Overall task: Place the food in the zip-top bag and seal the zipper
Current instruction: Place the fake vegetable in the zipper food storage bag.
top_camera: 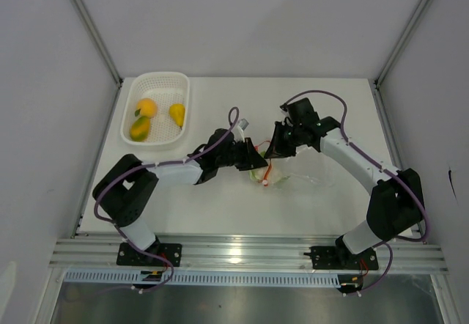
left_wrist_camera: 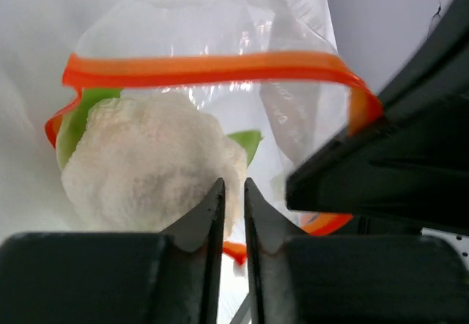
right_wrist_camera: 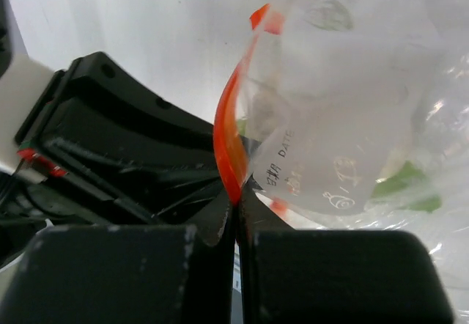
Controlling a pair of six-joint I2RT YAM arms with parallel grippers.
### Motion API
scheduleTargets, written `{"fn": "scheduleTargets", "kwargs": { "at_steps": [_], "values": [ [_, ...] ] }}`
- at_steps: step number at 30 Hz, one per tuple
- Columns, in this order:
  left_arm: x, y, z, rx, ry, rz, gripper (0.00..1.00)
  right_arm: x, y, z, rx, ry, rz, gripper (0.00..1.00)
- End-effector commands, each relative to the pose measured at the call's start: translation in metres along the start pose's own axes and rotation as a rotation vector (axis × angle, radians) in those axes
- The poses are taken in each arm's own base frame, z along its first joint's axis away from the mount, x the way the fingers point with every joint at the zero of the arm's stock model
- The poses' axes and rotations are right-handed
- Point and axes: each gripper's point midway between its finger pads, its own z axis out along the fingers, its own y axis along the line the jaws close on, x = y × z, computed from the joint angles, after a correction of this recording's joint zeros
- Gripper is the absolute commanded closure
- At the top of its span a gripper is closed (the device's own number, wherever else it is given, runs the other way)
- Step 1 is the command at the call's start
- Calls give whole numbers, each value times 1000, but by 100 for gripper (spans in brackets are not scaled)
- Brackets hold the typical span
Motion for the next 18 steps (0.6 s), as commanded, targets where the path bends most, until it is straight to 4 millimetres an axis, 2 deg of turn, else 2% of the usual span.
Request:
{"fn": "scheduleTargets", "kwargs": {
  "at_steps": [1,5,8,12,13,16,18],
  "values": [
    [-30,-32,-18,34,-88,126,78,-10,15,-10,-65,-42,-13,100],
    [-45,-42,-30,3,-124,200,49,-8,13,-10,-67,-40,-10,100],
    [-54,-48,-39,-11,-150,233,36,-10,12,-12,-67,-45,-11,100],
    [-63,-53,-48,-32,-175,262,27,-7,9,-10,-57,-37,-15,100],
    [-64,-54,-51,-33,-186,268,12,-7,9,-10,-56,-36,-17,100],
    [-71,-57,-62,-51,-215,291,9,-5,5,-8,-49,-31,-14,100],
    [-80,-50,-71,-117,-259,283,11,-5,5,-8,-48,-32,-16,100]
  ]
}}
